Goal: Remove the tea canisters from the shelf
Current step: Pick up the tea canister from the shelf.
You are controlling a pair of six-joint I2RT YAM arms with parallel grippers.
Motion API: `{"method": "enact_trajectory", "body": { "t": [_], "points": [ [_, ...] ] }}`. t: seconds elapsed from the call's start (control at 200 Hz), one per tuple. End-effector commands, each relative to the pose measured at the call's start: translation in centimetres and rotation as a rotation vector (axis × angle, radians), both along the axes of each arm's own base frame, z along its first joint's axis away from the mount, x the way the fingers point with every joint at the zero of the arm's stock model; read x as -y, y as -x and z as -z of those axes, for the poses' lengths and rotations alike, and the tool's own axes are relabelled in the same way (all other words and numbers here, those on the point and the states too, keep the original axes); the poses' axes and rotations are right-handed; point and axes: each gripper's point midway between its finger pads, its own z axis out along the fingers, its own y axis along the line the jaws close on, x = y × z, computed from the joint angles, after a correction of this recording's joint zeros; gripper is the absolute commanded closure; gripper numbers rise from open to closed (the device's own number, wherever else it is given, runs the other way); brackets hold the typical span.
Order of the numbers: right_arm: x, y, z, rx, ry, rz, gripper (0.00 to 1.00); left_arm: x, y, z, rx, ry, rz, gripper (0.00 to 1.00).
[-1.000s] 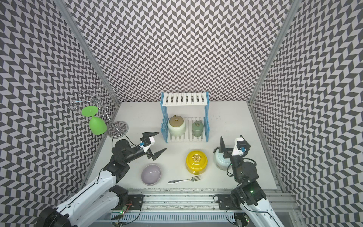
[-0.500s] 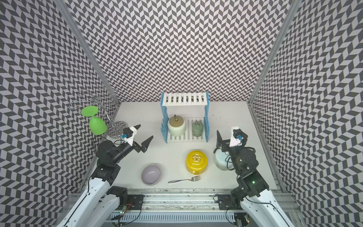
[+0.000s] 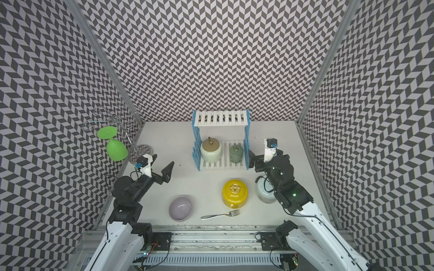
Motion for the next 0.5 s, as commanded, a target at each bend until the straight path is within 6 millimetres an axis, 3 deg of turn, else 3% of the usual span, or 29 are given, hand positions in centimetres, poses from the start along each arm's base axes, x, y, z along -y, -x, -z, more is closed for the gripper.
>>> {"method": "enact_trajectory", "body": {
  "t": [0.0,0.496],
  "points": [
    [-1.6,-0.1,-0.4,-0.018,-0.058,-0.011,0.0,-1.1,-0.1,-1.5,0.054,0.033,-0.057,0.0],
    [-8.8,-1.5,3.0,-0.232,-0.097,-0.069,0.01,-2.1,-0.1,-2.2,0.096,0.004,-0.105,0.0]
  ]
}}
